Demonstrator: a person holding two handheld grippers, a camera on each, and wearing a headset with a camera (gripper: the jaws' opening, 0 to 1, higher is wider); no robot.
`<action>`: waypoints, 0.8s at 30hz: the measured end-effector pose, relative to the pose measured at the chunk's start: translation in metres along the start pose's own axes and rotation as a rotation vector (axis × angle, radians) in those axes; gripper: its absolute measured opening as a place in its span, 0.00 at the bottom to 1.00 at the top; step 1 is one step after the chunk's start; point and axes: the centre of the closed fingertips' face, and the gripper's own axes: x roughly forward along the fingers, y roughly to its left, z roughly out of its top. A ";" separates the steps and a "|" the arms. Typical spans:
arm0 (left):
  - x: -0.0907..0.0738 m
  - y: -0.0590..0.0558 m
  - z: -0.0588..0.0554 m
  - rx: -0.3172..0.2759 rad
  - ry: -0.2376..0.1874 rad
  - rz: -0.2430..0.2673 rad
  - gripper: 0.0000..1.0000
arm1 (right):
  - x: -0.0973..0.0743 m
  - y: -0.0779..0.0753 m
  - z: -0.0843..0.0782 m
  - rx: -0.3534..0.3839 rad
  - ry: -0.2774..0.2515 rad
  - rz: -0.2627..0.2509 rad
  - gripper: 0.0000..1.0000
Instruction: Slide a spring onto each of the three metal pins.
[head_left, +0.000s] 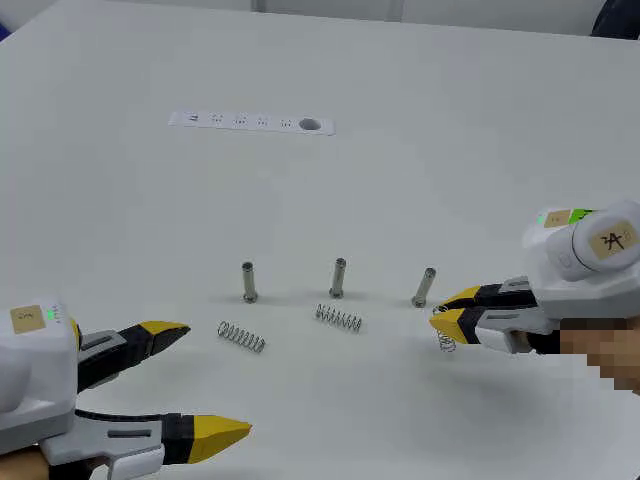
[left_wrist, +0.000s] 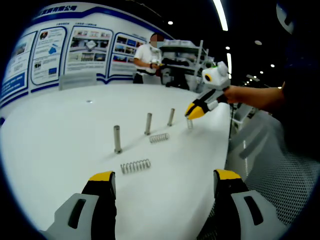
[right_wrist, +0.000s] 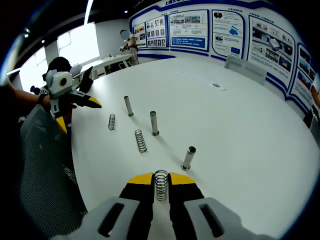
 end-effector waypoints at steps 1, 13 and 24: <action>0.000 0.000 0.000 -0.001 0.000 0.000 0.82 | 0.000 0.000 0.001 0.002 -0.003 0.002 0.12; 0.000 0.001 0.000 -0.003 -0.002 0.002 0.82 | -0.018 -0.007 0.031 0.054 -0.141 -0.016 0.12; 0.000 0.001 -0.001 -0.002 0.000 0.002 0.82 | -0.030 -0.024 0.066 0.045 -0.313 -0.096 0.12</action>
